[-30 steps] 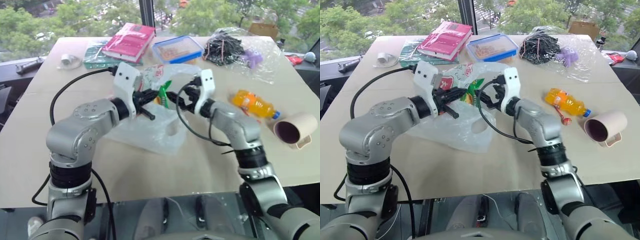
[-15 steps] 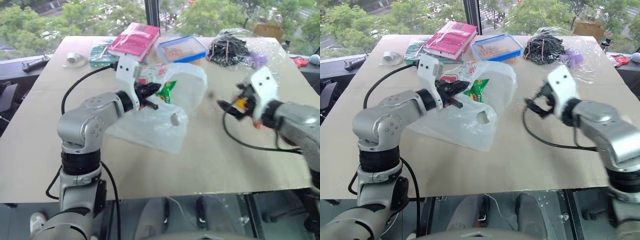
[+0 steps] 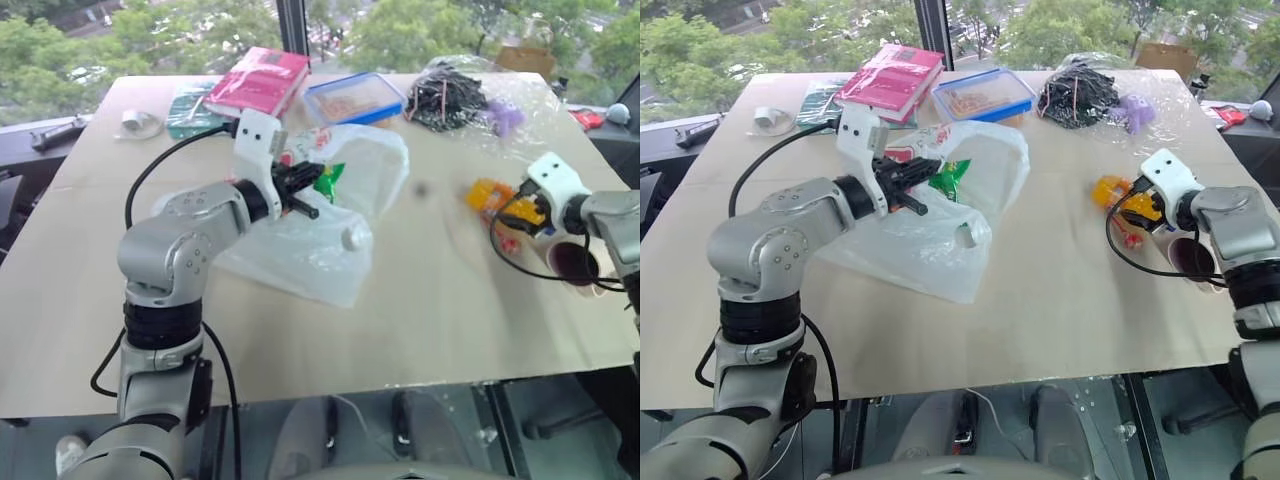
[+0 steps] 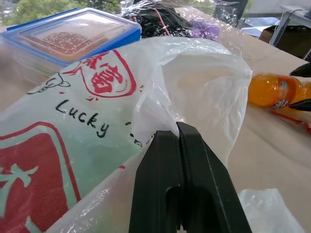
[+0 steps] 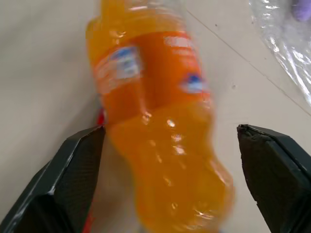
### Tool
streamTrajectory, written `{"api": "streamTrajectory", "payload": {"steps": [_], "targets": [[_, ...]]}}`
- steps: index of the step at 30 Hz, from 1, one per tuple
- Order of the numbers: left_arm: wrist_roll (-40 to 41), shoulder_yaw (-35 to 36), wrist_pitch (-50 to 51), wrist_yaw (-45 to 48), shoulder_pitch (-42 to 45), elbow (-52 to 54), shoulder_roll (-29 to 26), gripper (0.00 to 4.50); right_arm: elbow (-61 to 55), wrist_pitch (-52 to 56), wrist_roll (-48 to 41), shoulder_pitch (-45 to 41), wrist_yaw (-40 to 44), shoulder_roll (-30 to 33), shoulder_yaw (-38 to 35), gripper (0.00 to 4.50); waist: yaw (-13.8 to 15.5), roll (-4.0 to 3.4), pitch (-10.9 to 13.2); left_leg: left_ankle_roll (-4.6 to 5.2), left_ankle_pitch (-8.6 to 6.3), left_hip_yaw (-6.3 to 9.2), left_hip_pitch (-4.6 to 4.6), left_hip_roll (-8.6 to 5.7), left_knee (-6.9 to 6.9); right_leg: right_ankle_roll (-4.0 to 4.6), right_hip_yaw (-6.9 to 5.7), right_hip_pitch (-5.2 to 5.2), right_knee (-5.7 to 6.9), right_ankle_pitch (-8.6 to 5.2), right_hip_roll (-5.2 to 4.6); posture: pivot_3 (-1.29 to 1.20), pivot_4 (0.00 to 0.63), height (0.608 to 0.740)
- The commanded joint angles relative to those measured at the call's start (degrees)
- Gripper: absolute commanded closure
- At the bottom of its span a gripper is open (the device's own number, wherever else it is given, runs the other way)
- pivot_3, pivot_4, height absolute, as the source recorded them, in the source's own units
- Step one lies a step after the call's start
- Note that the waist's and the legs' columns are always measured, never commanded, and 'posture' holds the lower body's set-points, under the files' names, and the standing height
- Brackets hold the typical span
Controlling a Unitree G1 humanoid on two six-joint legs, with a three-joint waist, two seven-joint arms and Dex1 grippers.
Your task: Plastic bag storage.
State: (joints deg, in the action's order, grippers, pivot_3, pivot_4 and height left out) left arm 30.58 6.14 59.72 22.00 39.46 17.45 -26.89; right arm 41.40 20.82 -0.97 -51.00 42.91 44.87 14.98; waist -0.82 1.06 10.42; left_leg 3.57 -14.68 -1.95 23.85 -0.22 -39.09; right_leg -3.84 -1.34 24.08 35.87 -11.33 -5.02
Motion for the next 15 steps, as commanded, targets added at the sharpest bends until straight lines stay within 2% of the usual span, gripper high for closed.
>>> {"api": "streamTrajectory", "payload": {"steps": [1, 4, 7, 8, 9, 12, 15], "targets": [[0.2, 1.1, -0.1, -0.8, -0.4, 3.7, -0.6, 4.50, 9.8, -6.4, 4.2, -4.4, 1.5, -1.3, 0.7, 0.11, 0.2, 0.00, 0.0, 0.00, 0.00, 0.04, 0.02, 0.00, 0.01, 0.00, -0.03, 0.00, 0.00, 0.00, -0.01, 0.00, 0.150, 0.740], [0.4, 1.6, 0.1, -1.2, -0.9, 4.4, -0.9, 4.50, 17.2, -9.4, 6.4, -7.2, 2.1, -3.2, 0.6, 0.11, 0.2, 0.00, 0.0, -0.01, -0.01, 0.06, 0.02, -0.02, 0.01, 0.00, -0.05, -0.01, -0.03, 0.00, -0.05, 0.00, 0.150, 0.740], [0.5, 1.9, 0.3, -1.7, -1.1, 5.0, -0.9, 4.50, 21.0, -12.2, 7.8, -8.6, 2.0, -3.8, -0.1, 0.90, 0.0, 0.00, 0.0, -0.02, 0.00, 0.08, 0.02, -0.01, 0.01, 0.00, -0.06, -0.03, -0.02, 0.00, -0.05, 0.00, 0.150, 0.740], [0.6, 2.0, 0.4, -1.8, -1.2, 5.1, -0.9, 4.50, 21.4, -12.9, 7.9, -9.0, 1.9, -3.8, -0.7, 1.34, 0.0, 0.00, 0.0, -0.03, 0.00, 0.08, 0.00, -0.01, 0.01, 0.01, -0.07, -0.04, -0.01, 0.00, -0.05, 0.00, 0.150, 0.740], [0.6, 2.2, 0.5, -2.0, -1.2, 5.2, -0.9, 4.50, 21.5, -13.3, 7.9, -9.2, 2.0, -3.7, -1.2, 1.52, 0.1, 0.00, 0.0, -0.04, 0.00, 0.09, -0.03, -0.01, 0.01, 0.01, -0.08, -0.06, 0.00, 0.00, -0.05, 0.00, 0.150, 0.740], [0.8, 2.6, 0.7, -2.1, -1.4, 5.2, -0.9, 4.50, 16.1, -14.7, 7.7, -8.3, 3.0, -2.0, -2.5, 1.52, 0.1, -0.02, 0.0, -0.04, 0.01, 0.10, -0.02, -0.01, 0.00, 0.01, -0.08, -0.06, 0.01, 0.01, -0.05, 0.00, 0.150, 0.740], [0.7, 2.4, 0.4, -2.0, -1.0, 4.4, -0.9, 4.50, 3.8, -11.0, 5.3, -4.9, 5.8, -0.2, -5.0, 1.52, 0.1, -0.16, 0.1, -0.05, 0.01, 0.10, 0.00, -0.01, 0.01, 0.00, -0.08, -0.03, 0.01, 0.01, -0.06, 0.00, 0.150, 0.740]]}}
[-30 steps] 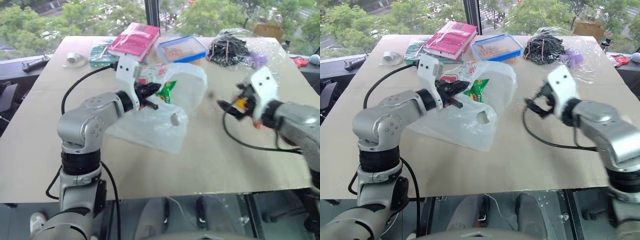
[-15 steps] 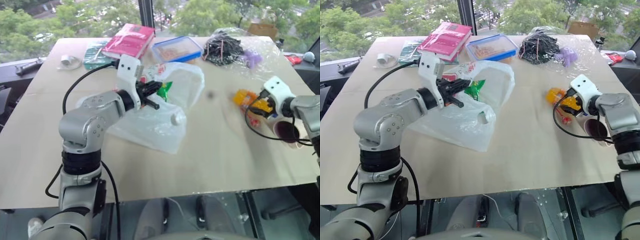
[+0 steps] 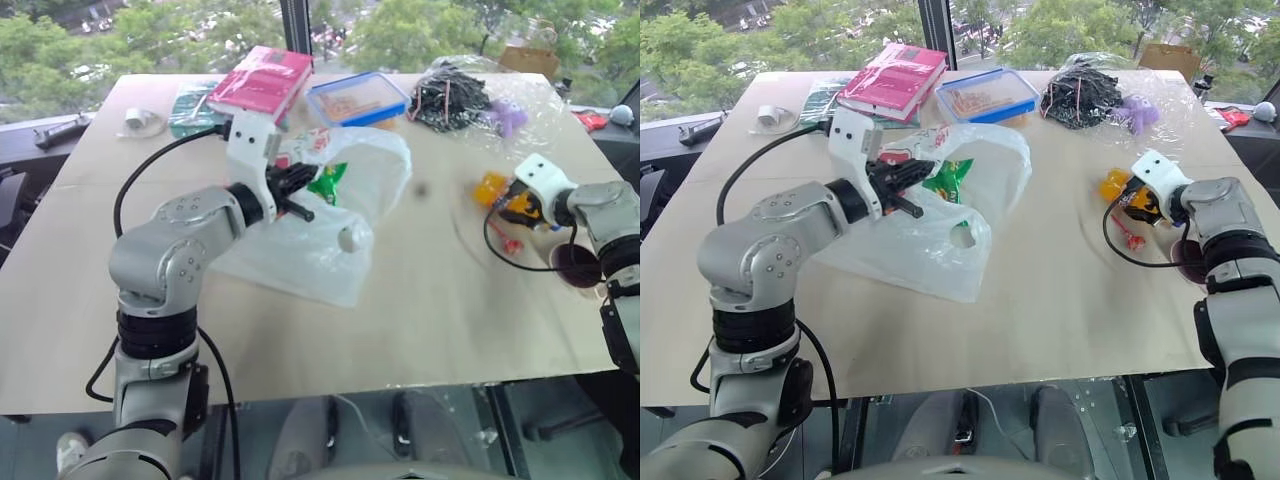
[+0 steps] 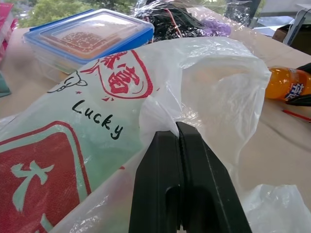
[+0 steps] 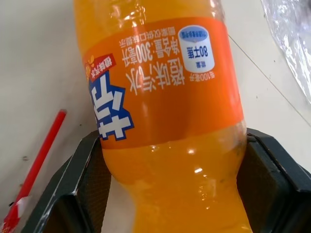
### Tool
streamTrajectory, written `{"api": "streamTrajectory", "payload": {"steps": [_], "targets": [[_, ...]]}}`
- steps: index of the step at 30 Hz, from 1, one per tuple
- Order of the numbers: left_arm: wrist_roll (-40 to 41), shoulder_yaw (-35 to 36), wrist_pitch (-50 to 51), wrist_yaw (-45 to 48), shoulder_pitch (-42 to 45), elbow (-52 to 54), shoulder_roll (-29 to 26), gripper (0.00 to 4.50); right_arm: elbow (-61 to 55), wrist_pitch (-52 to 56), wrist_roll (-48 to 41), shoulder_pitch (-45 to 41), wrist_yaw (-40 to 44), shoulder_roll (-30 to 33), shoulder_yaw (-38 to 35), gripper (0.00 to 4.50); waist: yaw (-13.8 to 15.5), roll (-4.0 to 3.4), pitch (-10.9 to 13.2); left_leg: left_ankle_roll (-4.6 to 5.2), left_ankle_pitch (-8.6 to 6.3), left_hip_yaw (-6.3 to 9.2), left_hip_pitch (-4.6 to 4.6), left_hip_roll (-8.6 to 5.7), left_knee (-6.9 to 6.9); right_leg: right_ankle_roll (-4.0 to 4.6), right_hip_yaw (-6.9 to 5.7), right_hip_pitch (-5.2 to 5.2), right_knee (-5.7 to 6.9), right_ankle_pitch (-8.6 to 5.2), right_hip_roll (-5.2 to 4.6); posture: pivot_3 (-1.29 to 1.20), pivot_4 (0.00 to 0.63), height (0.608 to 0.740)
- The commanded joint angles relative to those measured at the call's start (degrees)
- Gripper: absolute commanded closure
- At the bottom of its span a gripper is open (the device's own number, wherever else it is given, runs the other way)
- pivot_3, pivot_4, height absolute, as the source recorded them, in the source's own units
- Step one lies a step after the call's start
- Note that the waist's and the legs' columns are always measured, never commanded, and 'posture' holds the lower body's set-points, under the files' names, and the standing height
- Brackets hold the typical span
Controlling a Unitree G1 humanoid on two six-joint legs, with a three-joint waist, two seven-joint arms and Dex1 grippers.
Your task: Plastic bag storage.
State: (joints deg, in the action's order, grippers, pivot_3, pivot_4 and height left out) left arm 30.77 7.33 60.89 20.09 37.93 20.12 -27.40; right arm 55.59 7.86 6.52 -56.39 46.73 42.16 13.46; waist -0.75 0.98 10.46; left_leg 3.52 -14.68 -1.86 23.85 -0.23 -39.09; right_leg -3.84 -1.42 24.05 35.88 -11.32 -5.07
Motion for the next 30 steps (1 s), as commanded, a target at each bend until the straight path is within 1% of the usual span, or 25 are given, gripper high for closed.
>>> {"api": "streamTrajectory", "payload": {"steps": [1, 5, 6, 8, 10, 12, 14, 16, 20, 23, 28, 30], "targets": [[0.4, 1.1, -0.9, 0.0, 0.6, 1.5, -0.4, 4.50, -15.1, 4.1, -3.2, 1.9, 2.9, 2.9, -4.5, 1.52, 0.0, -0.11, 0.1, 0.00, 0.00, 0.00, 0.02, 0.00, 0.01, 0.00, 0.01, 0.02, 0.01, 0.00, -0.01, 0.00, 0.150, 0.740], [0.1, 0.5, -1.6, 0.5, 1.6, 0.0, -0.1, 4.50, -40.2, 17.0, -8.8, 8.2, 5.7, 3.7, -8.5, 1.52, 0.1, -0.19, 0.1, -0.01, 0.00, 0.02, 0.08, 0.01, 0.05, 0.00, -0.01, 0.13, 0.06, 0.00, -0.02, 0.00, 0.150, 0.740], [0.0, 0.2, -1.9, 0.8, 1.9, -0.4, -0.1, 4.50, -48.2, 22.2, -11.3, 9.6, 6.1, 3.0, -9.2, 1.52, 0.1, -0.19, 0.1, -0.01, 0.00, 0.03, 0.12, 0.02, 0.05, 0.00, -0.03, 0.16, 0.07, 0.00, -0.02, 0.00, 0.150, 0.740], [0.0, -0.1, -2.3, 1.2, 2.5, -1.1, -0.1, 4.50, -59.9, 30.1, -14.6, 11.3, 6.1, 1.4, -9.0, 1.52, 0.0, -0.22, 0.1, -0.02, -0.01, 0.02, 0.15, 0.04, 0.05, 0.00, -0.01, 0.22, 0.10, 0.00, 0.00, 0.00, 0.150, 0.740], [0.0, -0.4, -2.5, 1.6, 2.9, -1.4, -0.1, 4.50, -67.3, 35.3, -16.0, 12.0, 4.1, -1.4, -7.3, 1.52, 0.0, -0.21, 0.1, -0.02, -0.01, 0.04, 0.15, 0.04, 0.03, 0.00, -0.04, 0.21, 0.11, 0.00, 0.00, 0.00, 0.150, 0.740], [0.1, -0.5, -2.8, 2.0, 3.3, -1.5, -0.3, 4.50, -71.0, 38.3, -16.3, 11.8, 2.0, -4.3, -5.7, 1.52, 0.2, -0.21, 0.1, -0.02, 0.00, 0.09, 0.15, 0.04, -0.02, 0.00, -0.08, 0.19, 0.15, 0.00, 0.01, 0.00, 0.150, 0.740], [0.6, 0.2, -2.4, 2.0, 3.7, -1.1, -0.5, 4.50, -73.0, 41.6, -16.8, 10.9, -0.7, -8.9, -3.6, 1.52, 0.3, -0.21, 0.1, -0.02, -0.01, 0.10, 0.14, -0.01, -0.05, 0.00, -0.08, 0.17, 0.17, 0.00, -0.01, 0.00, 0.150, 0.740], [1.3, 0.9, -2.1, 2.2, 3.9, -0.6, -0.7, 4.50, -73.7, 42.7, -16.3, 10.6, -1.9, -11.7, -0.8, 1.52, 0.7, -0.21, 0.1, -0.01, 0.00, 0.13, 0.15, -0.05, -0.10, 0.00, -0.10, 0.16, 0.20, 0.00, -0.05, 0.00, 0.150, 0.740], [3.6, 1.8, -1.6, 3.5, 3.3, 2.1, -1.2, 4.50, -68.9, 40.3, -13.1, 9.2, -4.5, -15.6, 4.4, 1.52, 1.0, -0.21, 0.1, 0.00, -0.01, 0.15, 0.16, -0.10, -0.10, 0.00, -0.11, 0.17, 0.20, 0.00, -0.07, 0.00, 0.150, 0.740], [5.8, 2.7, 0.0, 3.8, 2.5, 5.1, -1.7, 4.50, -62.6, 36.9, -12.2, 7.4, -5.6, -19.4, 6.2, 1.52, 0.8, -0.21, 0.1, -0.01, 0.00, 0.15, 0.17, -0.10, -0.09, 0.00, -0.11, 0.18, 0.20, 0.00, -0.05, 0.00, 0.150, 0.740], [6.7, 3.6, 1.4, 1.6, 1.7, 7.1, -1.6, 4.50, -54.7, 30.8, -11.0, 4.8, -5.4, -24.8, 8.3, 1.52, 0.2, -0.21, 0.1, -0.01, 0.00, 0.16, 0.17, -0.11, -0.08, 0.00, -0.12, 0.18, 0.22, 0.00, -0.03, 0.00, 0.150, 0.740], [6.9, 4.2, 2.1, 0.7, 1.6, 7.3, -1.6, 4.50, -51.9, 26.1, -10.5, 4.4, -5.3, -27.6, 9.2, 1.52, 0.0, -0.21, 0.1, -0.01, 0.00, 0.17, 0.16, -0.12, -0.08, 0.00, -0.13, 0.19, 0.23, 0.00, -0.02, 0.00, 0.150, 0.740]]}}
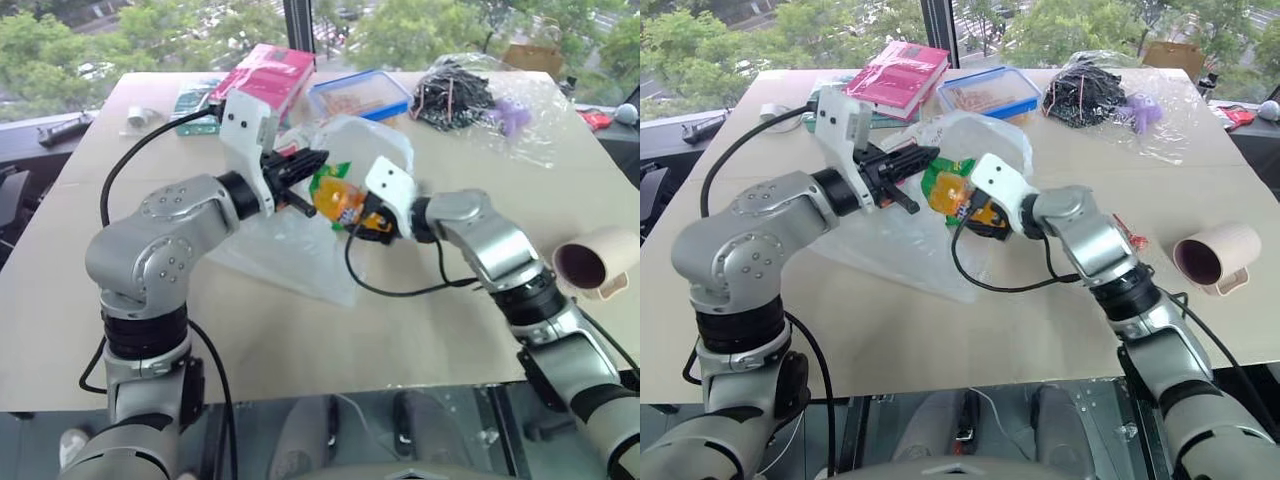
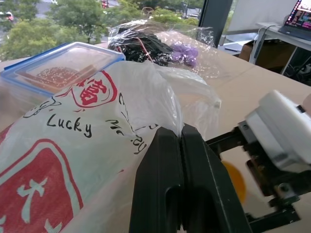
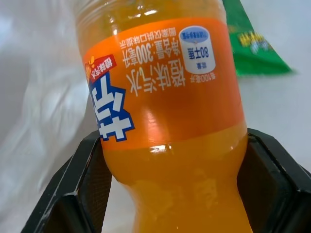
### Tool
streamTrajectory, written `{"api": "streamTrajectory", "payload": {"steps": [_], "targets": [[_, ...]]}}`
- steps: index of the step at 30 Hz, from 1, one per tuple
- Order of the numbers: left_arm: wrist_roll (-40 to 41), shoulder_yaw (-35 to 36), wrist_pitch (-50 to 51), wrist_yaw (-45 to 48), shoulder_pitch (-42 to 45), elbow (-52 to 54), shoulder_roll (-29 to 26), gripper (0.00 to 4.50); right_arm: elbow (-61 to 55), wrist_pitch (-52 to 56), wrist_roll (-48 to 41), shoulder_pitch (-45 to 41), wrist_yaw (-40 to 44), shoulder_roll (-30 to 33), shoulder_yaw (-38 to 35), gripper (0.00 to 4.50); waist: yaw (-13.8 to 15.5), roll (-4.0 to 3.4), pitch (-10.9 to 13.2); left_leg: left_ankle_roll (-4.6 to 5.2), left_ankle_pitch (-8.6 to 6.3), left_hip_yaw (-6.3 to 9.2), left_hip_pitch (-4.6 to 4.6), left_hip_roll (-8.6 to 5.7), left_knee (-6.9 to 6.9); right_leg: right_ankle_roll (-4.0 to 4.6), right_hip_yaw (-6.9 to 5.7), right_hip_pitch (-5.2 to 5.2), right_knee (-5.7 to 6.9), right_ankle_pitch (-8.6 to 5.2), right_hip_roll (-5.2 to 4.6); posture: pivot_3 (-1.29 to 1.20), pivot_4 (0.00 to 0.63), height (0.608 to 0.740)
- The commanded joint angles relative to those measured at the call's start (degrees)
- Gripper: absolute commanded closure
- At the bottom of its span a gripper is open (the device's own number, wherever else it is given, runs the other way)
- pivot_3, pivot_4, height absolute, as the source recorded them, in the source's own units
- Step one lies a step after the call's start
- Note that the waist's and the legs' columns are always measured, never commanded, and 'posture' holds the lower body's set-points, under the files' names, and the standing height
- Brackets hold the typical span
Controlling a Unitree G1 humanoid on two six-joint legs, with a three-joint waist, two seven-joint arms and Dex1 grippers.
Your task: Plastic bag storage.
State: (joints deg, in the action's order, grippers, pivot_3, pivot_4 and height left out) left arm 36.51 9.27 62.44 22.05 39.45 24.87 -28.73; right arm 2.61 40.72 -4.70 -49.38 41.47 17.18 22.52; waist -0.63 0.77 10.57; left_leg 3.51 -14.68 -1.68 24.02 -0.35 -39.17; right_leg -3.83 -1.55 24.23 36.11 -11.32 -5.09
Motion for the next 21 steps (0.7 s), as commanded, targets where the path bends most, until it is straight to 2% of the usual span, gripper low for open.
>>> {"api": "streamTrajectory", "payload": {"steps": [1, 12, 21], "targets": [[1.4, 2.5, 0.9, -1.6, 0.1, 2.6, -0.3, 4.50, 2.1, -8.7, 0.5, -2.6, 0.0, -4.2, 0.3, 1.52, -0.2, 0.00, 0.0, 0.00, 0.00, 0.00, 0.00, -0.01, 0.00, 0.00, 0.00, 0.00, 0.01, 0.00, 0.01, 0.00, 0.150, 0.740], [4.1, 3.5, 3.5, -4.5, -0.1, 3.1, 0.8, 4.50, 10.2, -21.7, 1.9, -1.1, -1.2, -15.0, 0.8, 1.52, -0.2, 0.00, 0.0, -0.07, 0.03, 0.03, -0.03, 0.00, 0.01, 0.00, 0.00, 0.02, 0.09, 0.00, 0.02, 0.00, 0.150, 0.740], [5.2, 4.0, 4.3, -6.2, -0.3, 2.9, 1.8, 4.50, 25.5, -32.6, 4.0, -4.2, -4.4, -25.0, 0.6, 1.52, -0.5, 0.00, 0.0, -0.20, 0.11, 0.05, -0.10, -0.01, 0.05, 0.03, 0.01, 0.04, 0.22, -0.01, 0.06, 0.00, 0.150, 0.740]]}}
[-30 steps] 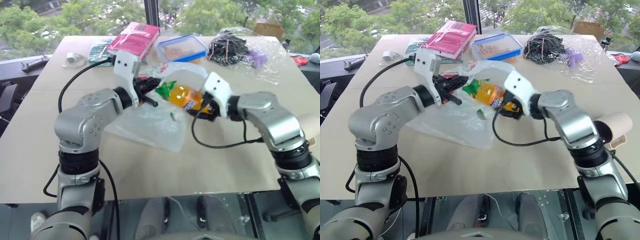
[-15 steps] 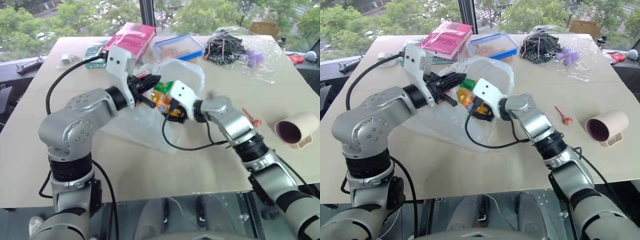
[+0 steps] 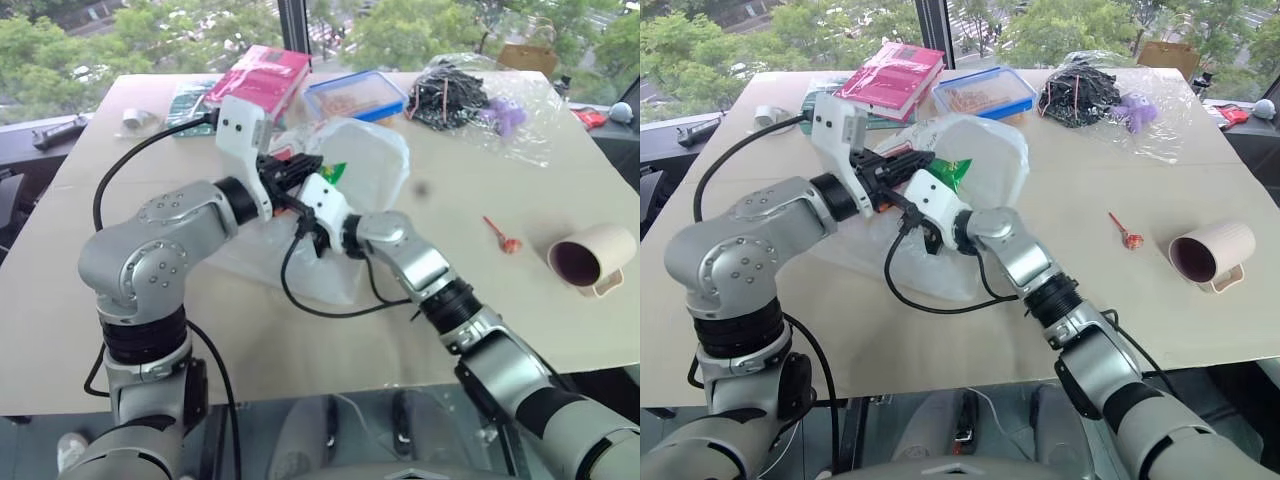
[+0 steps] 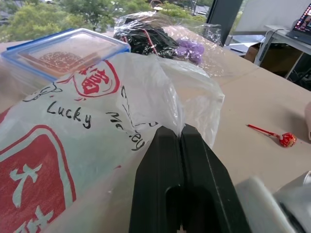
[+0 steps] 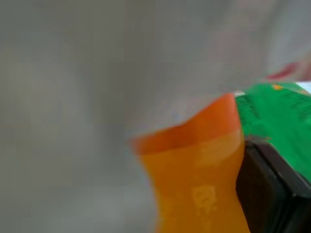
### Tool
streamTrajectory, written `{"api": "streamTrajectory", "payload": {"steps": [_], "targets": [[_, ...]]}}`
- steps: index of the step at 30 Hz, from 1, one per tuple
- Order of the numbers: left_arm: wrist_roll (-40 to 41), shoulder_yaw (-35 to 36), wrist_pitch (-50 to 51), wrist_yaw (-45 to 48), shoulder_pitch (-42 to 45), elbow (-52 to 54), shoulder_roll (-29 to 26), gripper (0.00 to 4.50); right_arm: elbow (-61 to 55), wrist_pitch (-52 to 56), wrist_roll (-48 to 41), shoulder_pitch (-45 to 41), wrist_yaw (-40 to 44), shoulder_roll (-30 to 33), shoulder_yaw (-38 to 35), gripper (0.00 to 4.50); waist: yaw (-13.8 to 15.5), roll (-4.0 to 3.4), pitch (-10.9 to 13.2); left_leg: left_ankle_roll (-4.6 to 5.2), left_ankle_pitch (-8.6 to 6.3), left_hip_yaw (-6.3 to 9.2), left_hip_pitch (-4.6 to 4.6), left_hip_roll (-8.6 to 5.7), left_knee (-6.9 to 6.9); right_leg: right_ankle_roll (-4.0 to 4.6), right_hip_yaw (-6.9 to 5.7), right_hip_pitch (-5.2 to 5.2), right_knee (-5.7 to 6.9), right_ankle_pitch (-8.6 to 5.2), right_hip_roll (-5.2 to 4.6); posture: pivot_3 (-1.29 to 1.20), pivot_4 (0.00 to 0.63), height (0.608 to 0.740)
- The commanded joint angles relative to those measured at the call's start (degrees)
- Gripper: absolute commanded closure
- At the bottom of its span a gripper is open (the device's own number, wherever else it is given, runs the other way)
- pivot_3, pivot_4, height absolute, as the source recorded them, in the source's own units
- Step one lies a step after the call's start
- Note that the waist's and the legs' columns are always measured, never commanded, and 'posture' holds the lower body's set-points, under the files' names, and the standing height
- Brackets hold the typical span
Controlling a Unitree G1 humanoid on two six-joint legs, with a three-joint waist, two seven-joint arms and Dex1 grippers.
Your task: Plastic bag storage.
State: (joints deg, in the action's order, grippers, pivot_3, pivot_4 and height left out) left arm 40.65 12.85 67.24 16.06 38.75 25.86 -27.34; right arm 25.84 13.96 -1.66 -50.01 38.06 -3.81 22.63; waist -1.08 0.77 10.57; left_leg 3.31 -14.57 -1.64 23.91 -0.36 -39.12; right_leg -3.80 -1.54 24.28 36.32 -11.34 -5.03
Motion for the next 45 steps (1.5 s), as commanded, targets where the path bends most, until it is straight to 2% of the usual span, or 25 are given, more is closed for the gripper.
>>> {"api": "streamTrajectory", "payload": {"steps": [1, 4, 5, 6, 7, 11, 13, 19, 25, 30, 33, 38, 45], "targets": [[1.1, 0.4, -0.5, -0.3, 0.2, 2.0, 0.4, 4.50, 4.8, -7.4, 1.5, -4.3, -1.5, -5.1, 0.4, 1.52, -0.1, 0.00, 0.0, 0.00, 0.00, 0.00, -0.02, 0.00, 0.00, 0.00, 0.00, 0.00, 0.00, 0.00, 0.00, 0.00, 0.150, 0.740], [1.1, 0.6, -0.7, -0.6, -0.3, 2.1, 0.5, 4.50, 11.2, -11.1, 1.3, -6.1, -2.0, -8.1, -1.4, 1.52, -0.1, 0.00, 0.0, -0.04, 0.02, 0.03, -0.03, -0.01, 0.02, 0.00, -0.01, 0.00, 0.01, 0.00, 0.00, 0.00, 0.150, 0.740], [1.1, 0.6, -0.7, -0.7, -0.4, 2.1, 0.4, 4.50, 12.7, -11.8, 0.9, -6.5, -1.6, -8.8, -2.0, 0.50, 0.0, 0.00, 0.0, -0.04, 0.02, 0.04, -0.03, -0.01, 0.03, 0.01, -0.02, -0.01, 0.01, 0.00, 0.00, 0.00, 0.150, 0.740], [1.1, 0.7, -0.8, -0.7, -0.7, 2.1, 0.4, 4.50, 13.4, -13.1, 1.1, -6.6, -1.0, -9.0, -1.7, 0.13, 0.0, 0.00, 0.0, -0.04, 0.02, 0.05, -0.03, -0.01, 0.03, 0.01, -0.03, -0.01, 0.00, 0.00, -0.01, 0.00, 0.150, 0.740], [0.9, 0.9, -0.9, -0.7, -1.0, 2.0, 0.3, 4.50, 13.6, -14.2, 1.6, -6.6, -0.6, -8.7, -1.2, 0.05, 0.0, 0.00, 0.0, -0.04, 0.02, 0.05, -0.03, -0.01, 0.03, 0.01, -0.02, -0.02, -0.01, 0.00, -0.02, 0.00, 0.150, 0.740], [0.6, 1.3, -1.2, -1.0, -1.7, 1.4, 0.4, 4.50, 8.7, -14.4, 2.6, -4.2, 1.5, -5.4, 0.0, 0.05, -0.3, 0.00, 0.0, -0.08, 0.04, 0.05, -0.04, 0.00, 0.05, 0.01, -0.02, 0.00, 0.03, 0.00, -0.01, 0.00, 0.150, 0.740], [0.3, 1.0, -1.8, -0.9, -2.2, 1.3, 0.5, 4.50, 0.8, -10.9, 2.1, -1.1, 3.5, -1.9, -0.1, 0.05, -0.2, 0.00, 0.0, -0.11, 0.06, 0.08, -0.06, 0.02, 0.06, 0.01, -0.03, 0.00, 0.06, -0.01, -0.01, 0.00, 0.150, 0.740], [-0.8, 0.5, -4.0, -1.3, -2.9, -0.9, 1.2, 4.50, -29.0, 10.7, -4.3, 6.7, 6.2, 8.8, -5.3, 0.05, 0.2, 0.00, 0.0, -0.11, 0.06, 0.12, -0.04, 0.01, 0.05, 0.02, -0.05, -0.01, 0.07, -0.01, -0.08, 0.00, 0.150, 0.740], [-2.0, -0.9, -6.4, -0.5, -2.8, -3.6, 1.9, 4.50, -49.5, 34.5, -14.4, 9.2, 2.2, 16.8, -17.6, 0.05, 0.4, 0.02, 0.0, -0.14, 0.08, 0.13, -0.07, 0.03, 0.04, 0.05, -0.07, -0.02, 0.17, -0.03, -0.07, 0.00, 0.150, 0.740], [-2.9, -2.3, -8.5, 0.5, -2.1, -5.8, 1.8, 4.50, -58.8, 47.5, -20.5, 15.6, -0.2, 25.4, -30.3, 0.05, 1.3, 0.04, 0.0, -0.06, 0.05, 0.14, -0.04, -0.02, 0.04, 0.05, -0.12, -0.07, 0.06, -0.03, -0.12, 0.00, 0.150, 0.740], [-3.5, -3.0, -9.4, 1.3, -1.8, -6.3, 1.6, 4.50, -60.4, 53.1, -21.5, 18.2, -4.1, 27.8, -36.5, 0.05, 1.3, 0.04, 0.0, -0.03, 0.03, 0.08, -0.03, -0.02, 0.05, 0.05, -0.07, -0.05, 0.06, -0.03, -0.12, 0.00, 0.150, 0.740], [-3.9, -3.6, -10.2, 1.9, -1.5, -6.5, 1.5, 4.50, -55.3, 49.9, -13.7, 27.5, -7.9, 39.2, -32.5, 0.05, 1.4, 0.04, 0.0, 0.09, -0.03, 0.05, -0.02, -0.02, 0.05, 0.05, -0.05, -0.06, 0.04, -0.04, -0.10, 0.00, 0.150, 0.740], [-4.2, -3.4, -10.4, 2.3, 0.1, -6.8, 0.8, 4.50, -40.0, 44.3, -9.9, 30.7, -12.0, 40.4, -31.3, 0.05, 1.4, 0.07, 0.0, 0.24, -0.10, -0.06, -0.04, -0.02, 0.01, 0.03, 0.02, -0.07, 0.02, -0.03, -0.07, 0.00, 0.150, 0.740]]}}
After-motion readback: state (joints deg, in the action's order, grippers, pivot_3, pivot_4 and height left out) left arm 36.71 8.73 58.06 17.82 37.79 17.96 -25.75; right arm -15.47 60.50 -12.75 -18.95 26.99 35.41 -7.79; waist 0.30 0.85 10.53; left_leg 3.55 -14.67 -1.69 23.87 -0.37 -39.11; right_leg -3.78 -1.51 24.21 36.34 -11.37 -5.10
